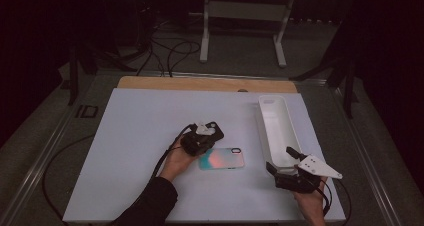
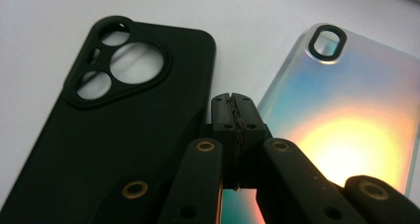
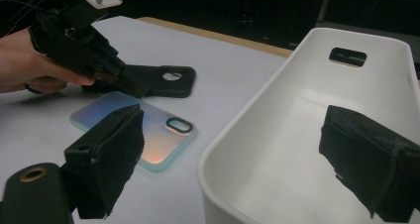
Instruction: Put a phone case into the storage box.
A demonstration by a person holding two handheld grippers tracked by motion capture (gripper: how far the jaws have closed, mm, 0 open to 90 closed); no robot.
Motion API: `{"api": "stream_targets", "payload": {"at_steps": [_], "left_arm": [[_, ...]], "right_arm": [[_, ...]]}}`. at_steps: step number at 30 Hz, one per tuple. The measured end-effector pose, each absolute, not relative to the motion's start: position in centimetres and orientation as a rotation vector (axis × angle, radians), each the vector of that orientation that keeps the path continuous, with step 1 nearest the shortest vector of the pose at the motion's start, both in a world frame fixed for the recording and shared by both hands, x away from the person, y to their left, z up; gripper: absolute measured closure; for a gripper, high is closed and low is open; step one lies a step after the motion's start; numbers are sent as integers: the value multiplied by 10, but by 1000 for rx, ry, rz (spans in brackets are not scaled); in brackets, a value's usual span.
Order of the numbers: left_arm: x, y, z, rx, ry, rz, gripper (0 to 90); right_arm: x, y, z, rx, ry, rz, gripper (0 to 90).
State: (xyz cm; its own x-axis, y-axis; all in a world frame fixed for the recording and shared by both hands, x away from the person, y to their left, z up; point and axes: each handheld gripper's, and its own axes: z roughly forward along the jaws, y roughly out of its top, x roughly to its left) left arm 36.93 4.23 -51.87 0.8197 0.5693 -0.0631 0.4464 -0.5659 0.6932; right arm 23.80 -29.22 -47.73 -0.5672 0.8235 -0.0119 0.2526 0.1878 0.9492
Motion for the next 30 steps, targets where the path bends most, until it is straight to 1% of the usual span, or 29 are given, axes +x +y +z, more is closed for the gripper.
{"api": "stream_targets", "payload": {"at_steps": [10,15,20,22,24,30], "left_arm": [[343,51,-519,2259,713,181,900],[341,54,-522,2252,731,178,898],[338,64,-505,2160,740,231,890],[333,72,-493,2102,736,271,867],[325,84,-481,2044,738,315,825],[296,137,-458,1899,786,445,611]], "right_arm": [[238,-292,-477,1003,1931,1385,100],[238,-291,-477,1004,1931,1387,100],[237,-292,-477,1007,1927,1386,101],[237,-293,-477,1006,1925,1385,101],[237,-293,-477,1005,1925,1386,100],[238,-292,-477,1002,1928,1394,101]]}}
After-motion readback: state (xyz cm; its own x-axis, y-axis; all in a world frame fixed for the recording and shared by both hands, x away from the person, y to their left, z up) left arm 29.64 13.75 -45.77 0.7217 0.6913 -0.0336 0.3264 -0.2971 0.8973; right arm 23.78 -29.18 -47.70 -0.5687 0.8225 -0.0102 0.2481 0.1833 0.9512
